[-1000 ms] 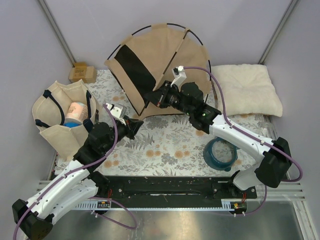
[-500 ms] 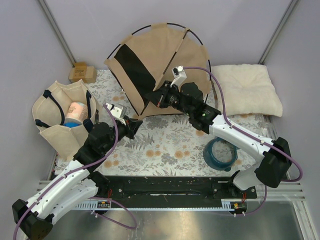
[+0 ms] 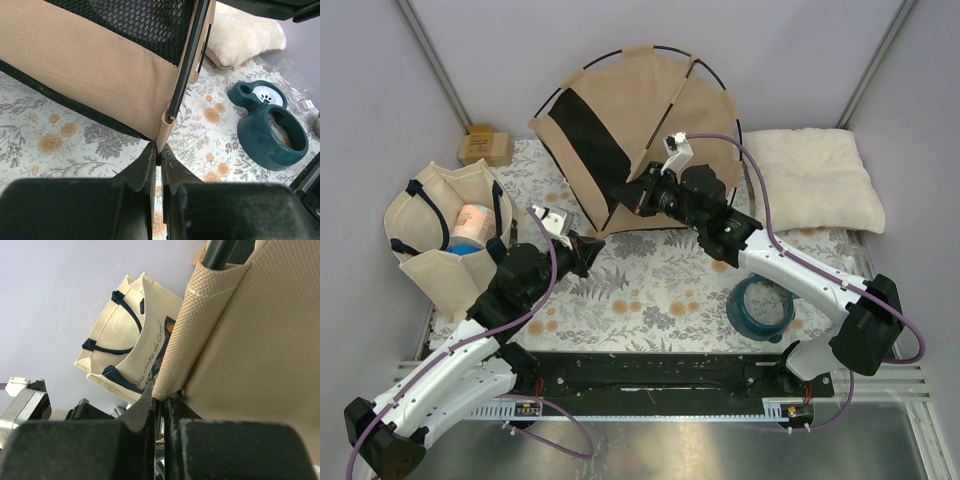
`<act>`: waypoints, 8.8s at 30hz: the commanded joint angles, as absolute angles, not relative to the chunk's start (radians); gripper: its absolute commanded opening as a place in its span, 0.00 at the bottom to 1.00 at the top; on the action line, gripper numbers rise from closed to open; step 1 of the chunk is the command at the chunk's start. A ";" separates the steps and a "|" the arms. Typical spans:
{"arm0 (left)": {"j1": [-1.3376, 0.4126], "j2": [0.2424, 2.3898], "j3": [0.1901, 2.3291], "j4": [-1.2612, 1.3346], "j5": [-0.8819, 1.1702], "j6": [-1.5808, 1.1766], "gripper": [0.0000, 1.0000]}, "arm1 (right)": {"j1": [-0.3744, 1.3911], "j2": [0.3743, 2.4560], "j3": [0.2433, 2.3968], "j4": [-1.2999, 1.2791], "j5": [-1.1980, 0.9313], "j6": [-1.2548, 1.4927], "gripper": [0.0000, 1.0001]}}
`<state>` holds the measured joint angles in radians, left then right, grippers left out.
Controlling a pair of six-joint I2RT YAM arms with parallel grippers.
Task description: Set up the pet tent
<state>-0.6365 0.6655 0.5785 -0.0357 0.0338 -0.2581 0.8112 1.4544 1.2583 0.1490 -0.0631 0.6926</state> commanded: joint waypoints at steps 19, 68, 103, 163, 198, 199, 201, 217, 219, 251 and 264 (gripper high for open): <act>-0.641 0.721 0.724 -0.098 0.086 -0.226 0.00 | 0.819 1.465 1.276 0.236 0.008 0.509 0.00; -0.640 1.031 1.003 0.031 -0.089 -0.268 0.78 | 0.877 1.049 1.118 -0.296 0.276 0.287 0.80; -0.325 1.189 1.106 -0.014 0.295 0.071 0.00 | 0.790 1.058 1.239 -0.417 0.377 0.248 0.80; -0.721 1.465 1.535 -0.270 -0.212 -0.693 0.66 | 0.698 1.118 1.253 -0.667 0.549 0.557 0.63; -0.559 1.342 1.612 -0.344 0.155 0.052 0.00 | 0.693 1.048 1.305 -0.557 0.411 0.382 0.67; -0.537 1.335 1.602 -0.345 0.158 0.061 0.00 | 0.692 1.052 1.305 -0.555 0.400 0.374 0.67; -0.508 1.316 1.571 -0.338 0.146 0.072 0.00 | 0.690 1.058 1.304 -0.555 0.387 0.376 0.68; -0.469 1.181 1.158 -0.015 -0.410 0.028 0.00 | 0.545 1.256 1.351 -0.551 0.222 0.457 0.70; -0.463 1.186 1.154 -0.003 -0.489 0.006 0.00 | 0.497 1.301 1.370 -0.554 0.229 0.463 0.71; -0.387 1.178 1.425 -0.206 -0.048 -0.051 0.96 | 0.006 2.433 2.312 -1.034 0.229 -0.100 0.99; -0.362 1.181 1.417 -0.212 -0.047 -0.071 0.96 | 0.008 2.238 2.224 -0.815 0.209 -0.100 0.00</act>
<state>-0.3687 1.2057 1.3949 -0.2440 -0.0555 -0.0593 0.0101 2.4180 2.2688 -0.9375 0.2707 -0.0841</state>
